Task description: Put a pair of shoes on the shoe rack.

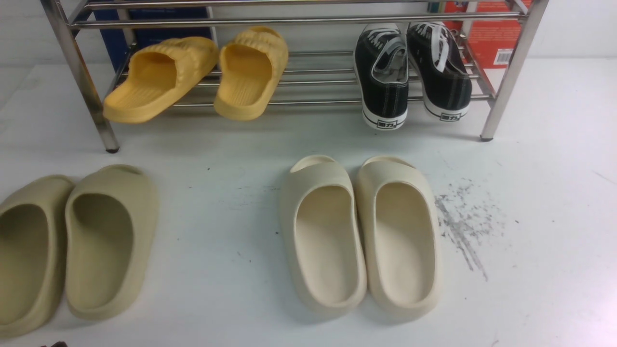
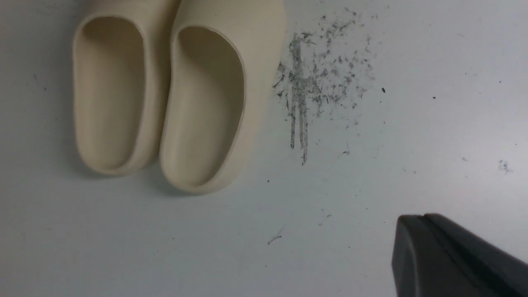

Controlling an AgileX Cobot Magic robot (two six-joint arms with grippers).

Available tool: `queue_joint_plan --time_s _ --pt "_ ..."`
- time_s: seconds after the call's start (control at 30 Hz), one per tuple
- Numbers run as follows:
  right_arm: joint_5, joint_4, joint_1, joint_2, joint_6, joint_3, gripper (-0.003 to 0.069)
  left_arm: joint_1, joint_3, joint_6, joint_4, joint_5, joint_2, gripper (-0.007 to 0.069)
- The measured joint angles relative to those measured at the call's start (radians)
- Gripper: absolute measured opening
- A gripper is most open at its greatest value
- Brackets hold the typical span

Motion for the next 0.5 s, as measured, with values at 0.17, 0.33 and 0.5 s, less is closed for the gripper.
queue_joint_plan --time_s 0.17,0.33,0.5 --pt "0.001 -0.007 0.0 -0.063 0.001 0.001 0.0029 0.0 0.0 0.0 0.0 0.0 0.0 0.0159" --pt "-0.079 -0.038 -0.036 -0.26 -0.021 0.083 0.0029 0.0 0.0 0.0 0.0 0.0 0.0 0.0159" --pt "-0.429 -0.06 -0.175 -0.592 -0.092 0.453 0.0029 0.0 0.0 0.0 0.0 0.0 0.0 0.0159"
